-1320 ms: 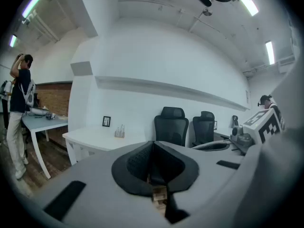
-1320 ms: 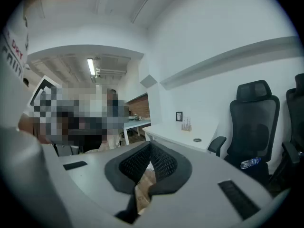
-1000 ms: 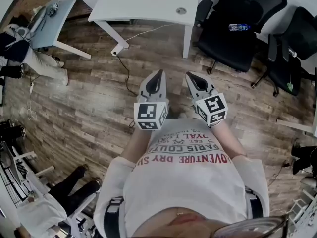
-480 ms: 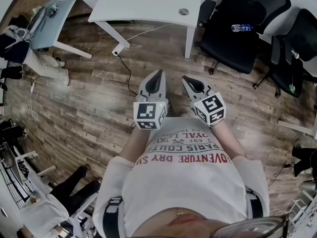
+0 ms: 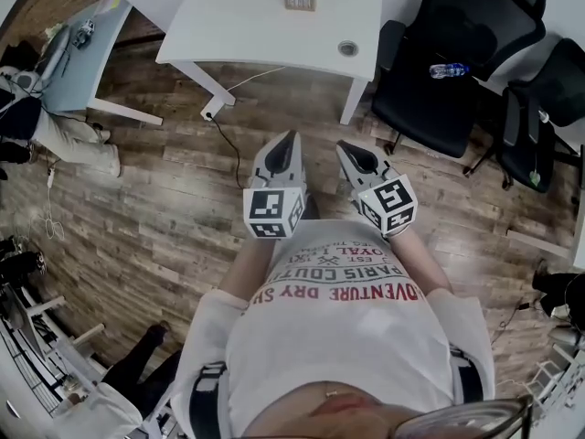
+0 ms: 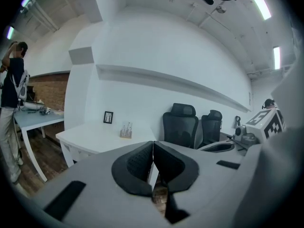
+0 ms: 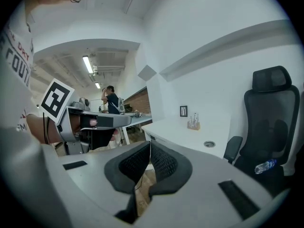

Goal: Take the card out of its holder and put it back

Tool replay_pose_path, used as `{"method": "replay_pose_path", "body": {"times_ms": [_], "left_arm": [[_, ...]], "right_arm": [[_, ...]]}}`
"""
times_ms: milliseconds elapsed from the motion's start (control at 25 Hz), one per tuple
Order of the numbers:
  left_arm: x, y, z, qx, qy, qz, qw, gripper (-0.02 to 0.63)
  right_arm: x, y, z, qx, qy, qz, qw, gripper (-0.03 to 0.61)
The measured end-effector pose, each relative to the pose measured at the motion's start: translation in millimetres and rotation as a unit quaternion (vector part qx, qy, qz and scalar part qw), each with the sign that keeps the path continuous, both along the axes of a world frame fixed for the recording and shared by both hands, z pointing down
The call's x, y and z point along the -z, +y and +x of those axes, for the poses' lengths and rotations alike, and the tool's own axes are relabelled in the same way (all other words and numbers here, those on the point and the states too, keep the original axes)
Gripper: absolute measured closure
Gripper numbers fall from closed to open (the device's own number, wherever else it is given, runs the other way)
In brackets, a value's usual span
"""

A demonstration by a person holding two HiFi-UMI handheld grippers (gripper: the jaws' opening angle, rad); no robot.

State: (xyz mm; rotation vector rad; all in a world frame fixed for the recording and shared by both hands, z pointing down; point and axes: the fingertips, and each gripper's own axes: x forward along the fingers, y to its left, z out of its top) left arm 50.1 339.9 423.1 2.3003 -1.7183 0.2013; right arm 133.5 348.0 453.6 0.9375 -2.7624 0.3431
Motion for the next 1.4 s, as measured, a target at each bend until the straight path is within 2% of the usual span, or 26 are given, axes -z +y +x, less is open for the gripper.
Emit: {"method": "replay_pose_path", "body": {"times_ms": [240, 720, 920, 1120, 1400], "left_arm": [[-12, -64, -43, -0.012, 0.021, -0.023, 0.9994, 0.589], [-9, -175, -132, -0.058, 0.030, -0.018, 0.9977, 0.589], [-16, -204, -163, -0.043, 0.033, -0.024, 0.9983, 0.589], [-30, -223, -175, -0.033, 0.038, -0.047, 0.9976, 0.589], [-31, -267, -170, -0.038, 0.024, -0.049, 0.9978, 0.589]], "right_arm": [[-2, -66, -35, -0.028, 0.008, -0.010, 1.000, 0.552], [0, -177, -118, -0.078, -0.012, -0.029, 0.996, 0.552], [-5, -206, -137, -0.080, -0.008, -0.037, 0.996, 0.552], [-15, -233, -143, -0.081, -0.008, -0.051, 0.995, 0.552], [-18, -283, -143, -0.075, -0.018, -0.053, 0.996, 0.552]]}}
